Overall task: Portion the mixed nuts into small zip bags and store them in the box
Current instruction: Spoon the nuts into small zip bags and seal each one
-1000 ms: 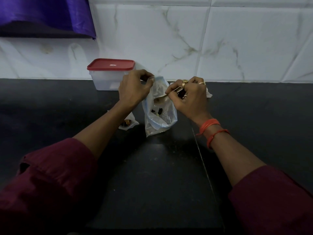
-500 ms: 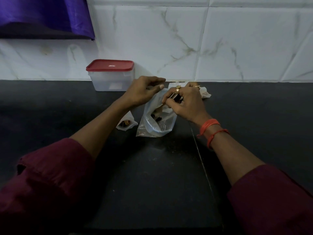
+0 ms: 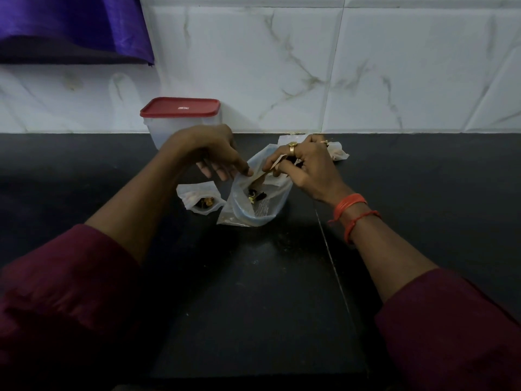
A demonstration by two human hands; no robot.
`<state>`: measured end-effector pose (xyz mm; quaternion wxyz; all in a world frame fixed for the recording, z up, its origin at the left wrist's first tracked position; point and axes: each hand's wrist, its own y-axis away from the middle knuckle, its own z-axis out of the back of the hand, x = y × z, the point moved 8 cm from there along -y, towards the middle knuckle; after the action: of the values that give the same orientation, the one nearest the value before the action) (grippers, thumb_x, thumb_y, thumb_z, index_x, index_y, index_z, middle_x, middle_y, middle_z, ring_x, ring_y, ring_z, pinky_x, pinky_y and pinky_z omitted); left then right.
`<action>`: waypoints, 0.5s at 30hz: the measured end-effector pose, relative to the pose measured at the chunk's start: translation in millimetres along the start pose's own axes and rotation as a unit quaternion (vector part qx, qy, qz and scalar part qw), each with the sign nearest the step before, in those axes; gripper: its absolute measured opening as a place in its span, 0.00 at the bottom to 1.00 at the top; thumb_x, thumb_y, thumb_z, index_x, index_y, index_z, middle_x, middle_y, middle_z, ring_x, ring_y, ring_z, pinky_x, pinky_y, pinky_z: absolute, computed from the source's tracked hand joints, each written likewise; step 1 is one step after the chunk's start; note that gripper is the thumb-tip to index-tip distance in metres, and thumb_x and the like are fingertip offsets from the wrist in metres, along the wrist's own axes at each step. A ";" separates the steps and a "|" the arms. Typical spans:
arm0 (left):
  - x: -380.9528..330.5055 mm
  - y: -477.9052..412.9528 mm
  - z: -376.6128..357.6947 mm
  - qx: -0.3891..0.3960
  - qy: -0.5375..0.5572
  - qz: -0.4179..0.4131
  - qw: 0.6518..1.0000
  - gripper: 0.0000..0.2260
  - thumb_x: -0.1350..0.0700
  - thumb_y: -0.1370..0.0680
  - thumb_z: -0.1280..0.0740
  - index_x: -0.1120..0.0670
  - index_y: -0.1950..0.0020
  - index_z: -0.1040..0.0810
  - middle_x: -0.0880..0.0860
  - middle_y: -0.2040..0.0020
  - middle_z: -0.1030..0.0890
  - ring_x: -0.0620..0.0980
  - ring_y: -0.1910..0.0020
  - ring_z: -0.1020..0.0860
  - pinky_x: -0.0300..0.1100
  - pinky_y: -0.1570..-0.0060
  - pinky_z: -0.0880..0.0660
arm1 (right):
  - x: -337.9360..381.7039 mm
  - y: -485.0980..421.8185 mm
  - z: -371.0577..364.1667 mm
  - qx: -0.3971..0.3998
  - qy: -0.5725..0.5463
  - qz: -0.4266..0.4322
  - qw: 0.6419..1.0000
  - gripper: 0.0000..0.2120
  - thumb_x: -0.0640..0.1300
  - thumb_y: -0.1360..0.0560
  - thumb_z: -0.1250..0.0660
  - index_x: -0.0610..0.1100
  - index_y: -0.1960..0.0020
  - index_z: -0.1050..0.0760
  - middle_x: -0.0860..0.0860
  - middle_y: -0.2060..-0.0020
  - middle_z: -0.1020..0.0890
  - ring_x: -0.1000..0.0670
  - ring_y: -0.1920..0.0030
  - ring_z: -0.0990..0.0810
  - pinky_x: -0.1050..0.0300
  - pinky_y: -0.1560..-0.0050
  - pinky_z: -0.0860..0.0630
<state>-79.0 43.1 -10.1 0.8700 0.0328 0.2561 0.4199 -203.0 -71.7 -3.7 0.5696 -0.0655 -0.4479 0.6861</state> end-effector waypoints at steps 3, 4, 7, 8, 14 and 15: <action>-6.2 -2.8 2.8 -0.031 0.023 -0.036 0.999 0.11 0.53 0.24 0.29 0.55 0.43 0.19 0.51 0.55 0.17 0.46 0.59 0.19 0.41 0.63 0.24 | -0.9 -0.5 0.2 0.012 -0.004 0.001 1.000 0.15 0.49 0.27 0.41 0.53 0.58 0.15 0.58 0.67 0.15 0.55 0.64 0.23 0.58 0.45 0.39; -8.3 -3.4 4.6 -0.044 0.030 -0.050 0.997 0.11 0.53 0.24 0.29 0.54 0.42 0.19 0.51 0.54 0.18 0.46 0.58 0.19 0.41 0.63 0.23 | -1.5 -0.6 0.7 0.009 -0.003 -0.001 1.000 0.15 0.49 0.27 0.41 0.53 0.59 0.15 0.57 0.67 0.16 0.55 0.65 0.23 0.59 0.45 0.39; -13.3 -3.5 8.8 -0.077 0.049 -0.082 0.992 0.12 0.52 0.23 0.29 0.53 0.42 0.18 0.51 0.52 0.18 0.46 0.57 0.19 0.41 0.62 0.22 | -2.8 0.3 6.5 -0.012 -0.007 -0.012 1.000 0.14 0.47 0.26 0.41 0.55 0.62 0.18 0.56 0.69 0.16 0.54 0.66 0.22 0.59 0.44 0.38; -14.4 -3.3 8.6 -0.081 0.056 -0.089 0.991 0.11 0.52 0.23 0.29 0.53 0.42 0.18 0.50 0.52 0.18 0.46 0.57 0.19 0.41 0.62 0.22 | -2.7 0.7 10.1 -0.024 -0.008 -0.014 1.000 0.13 0.46 0.26 0.40 0.55 0.62 0.18 0.57 0.70 0.17 0.54 0.66 0.22 0.57 0.44 0.37; -22.0 -4.8 5.4 -0.122 0.079 -0.133 0.980 0.13 0.53 0.23 0.29 0.54 0.40 0.19 0.51 0.53 0.18 0.47 0.58 0.18 0.45 0.60 0.19 | -3.4 0.9 11.8 -0.017 -0.016 -0.010 1.000 0.11 0.45 0.26 0.37 0.56 0.60 0.17 0.56 0.68 0.15 0.54 0.65 0.17 0.40 0.45 0.25; -22.9 -5.3 5.1 -0.132 0.079 -0.140 0.978 0.13 0.52 0.23 0.29 0.54 0.41 0.19 0.52 0.53 0.17 0.49 0.57 0.18 0.48 0.58 0.18 | -4.9 1.6 10.7 -0.009 -0.018 -0.015 1.000 0.11 0.45 0.27 0.36 0.56 0.60 0.17 0.55 0.68 0.15 0.53 0.65 0.16 0.39 0.47 0.24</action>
<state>-84.6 23.4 2.5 0.8938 -0.1513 0.2685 0.3257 -208.9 -81.5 -0.5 0.5706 -0.0513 -0.4652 0.6748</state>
